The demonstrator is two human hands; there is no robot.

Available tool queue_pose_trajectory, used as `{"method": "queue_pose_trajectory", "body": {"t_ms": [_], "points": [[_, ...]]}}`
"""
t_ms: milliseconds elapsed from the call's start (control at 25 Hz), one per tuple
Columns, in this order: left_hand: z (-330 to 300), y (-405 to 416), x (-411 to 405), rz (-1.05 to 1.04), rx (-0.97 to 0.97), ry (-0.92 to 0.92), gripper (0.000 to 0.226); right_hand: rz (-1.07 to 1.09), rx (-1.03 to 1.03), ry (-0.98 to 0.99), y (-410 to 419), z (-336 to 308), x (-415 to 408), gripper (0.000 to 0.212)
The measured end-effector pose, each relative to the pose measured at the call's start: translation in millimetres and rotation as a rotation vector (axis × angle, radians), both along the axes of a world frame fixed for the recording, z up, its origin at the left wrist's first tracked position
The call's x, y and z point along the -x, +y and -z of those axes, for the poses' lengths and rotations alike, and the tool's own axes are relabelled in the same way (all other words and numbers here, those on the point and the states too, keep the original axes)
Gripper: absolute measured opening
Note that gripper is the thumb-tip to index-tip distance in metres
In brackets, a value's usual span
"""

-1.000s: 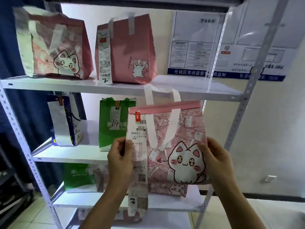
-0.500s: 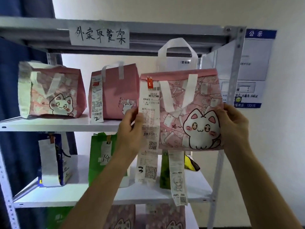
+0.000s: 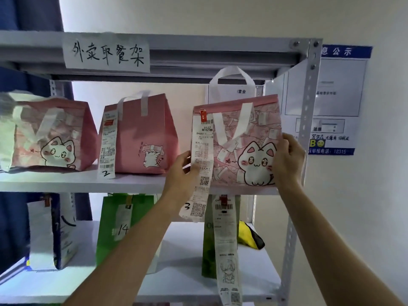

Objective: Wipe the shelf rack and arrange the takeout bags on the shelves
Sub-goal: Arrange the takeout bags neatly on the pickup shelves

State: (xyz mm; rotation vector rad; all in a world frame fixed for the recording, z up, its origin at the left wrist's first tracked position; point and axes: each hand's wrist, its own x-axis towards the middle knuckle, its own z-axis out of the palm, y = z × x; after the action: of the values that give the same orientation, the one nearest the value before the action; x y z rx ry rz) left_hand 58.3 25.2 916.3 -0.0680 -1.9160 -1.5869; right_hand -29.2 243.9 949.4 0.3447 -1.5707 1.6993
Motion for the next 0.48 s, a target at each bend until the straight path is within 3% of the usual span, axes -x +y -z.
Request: {"method": "queue_pose_trajectory", "body": {"t_ms": [480], "points": [[-5.5,13.9,70.8,-0.144,0.104,-0.106,0.052,-0.058,-0.251,-0.285,-3.3,15.3,93.0,0.03]]}}
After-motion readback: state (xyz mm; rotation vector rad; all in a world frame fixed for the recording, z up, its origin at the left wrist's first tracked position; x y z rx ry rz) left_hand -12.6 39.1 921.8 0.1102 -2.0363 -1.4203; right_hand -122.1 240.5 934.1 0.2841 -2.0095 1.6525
